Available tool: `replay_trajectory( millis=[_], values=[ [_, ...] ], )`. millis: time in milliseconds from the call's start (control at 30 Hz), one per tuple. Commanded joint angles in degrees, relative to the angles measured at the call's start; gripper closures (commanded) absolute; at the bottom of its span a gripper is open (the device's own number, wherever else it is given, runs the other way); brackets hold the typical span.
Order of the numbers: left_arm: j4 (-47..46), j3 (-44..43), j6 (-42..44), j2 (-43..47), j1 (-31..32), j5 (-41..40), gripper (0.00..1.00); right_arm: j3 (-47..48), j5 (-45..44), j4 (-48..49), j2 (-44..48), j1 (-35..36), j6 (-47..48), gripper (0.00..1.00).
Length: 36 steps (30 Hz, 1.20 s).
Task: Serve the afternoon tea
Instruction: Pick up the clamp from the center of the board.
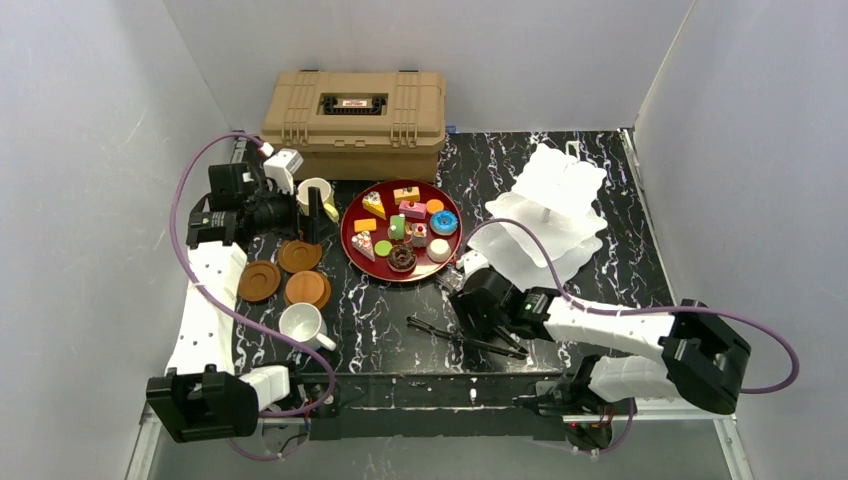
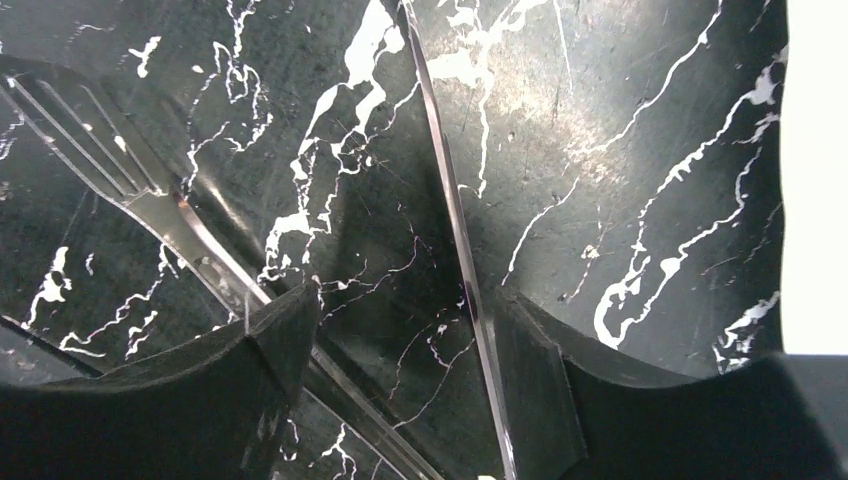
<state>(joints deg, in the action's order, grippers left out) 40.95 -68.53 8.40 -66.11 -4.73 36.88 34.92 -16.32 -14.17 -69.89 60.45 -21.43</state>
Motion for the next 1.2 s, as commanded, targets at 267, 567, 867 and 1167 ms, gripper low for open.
replay_trajectory(
  millis=[267,567,867,1167],
  values=[
    [2.72,-3.80,1.31,-1.57,3.45,1.12,0.01,-6.89,1.01,10.40,-0.86,0.02,-5.53,0.63],
    [6.98,-6.68,7.00,-3.24,11.82,-1.28,0.01,2.24,2.80,1.63,5.74,0.18,-1.55,0.99],
    [11.21,-8.16,12.81,-1.67,15.90,3.94,0.01,19.86,15.38,-14.35,4.70,0.19,8.48,0.99],
    [14.47,-9.35,17.78,-0.93,21.21,9.47,0.01,33.23,25.81,-20.95,-2.45,0.20,15.66,0.99]
  ],
)
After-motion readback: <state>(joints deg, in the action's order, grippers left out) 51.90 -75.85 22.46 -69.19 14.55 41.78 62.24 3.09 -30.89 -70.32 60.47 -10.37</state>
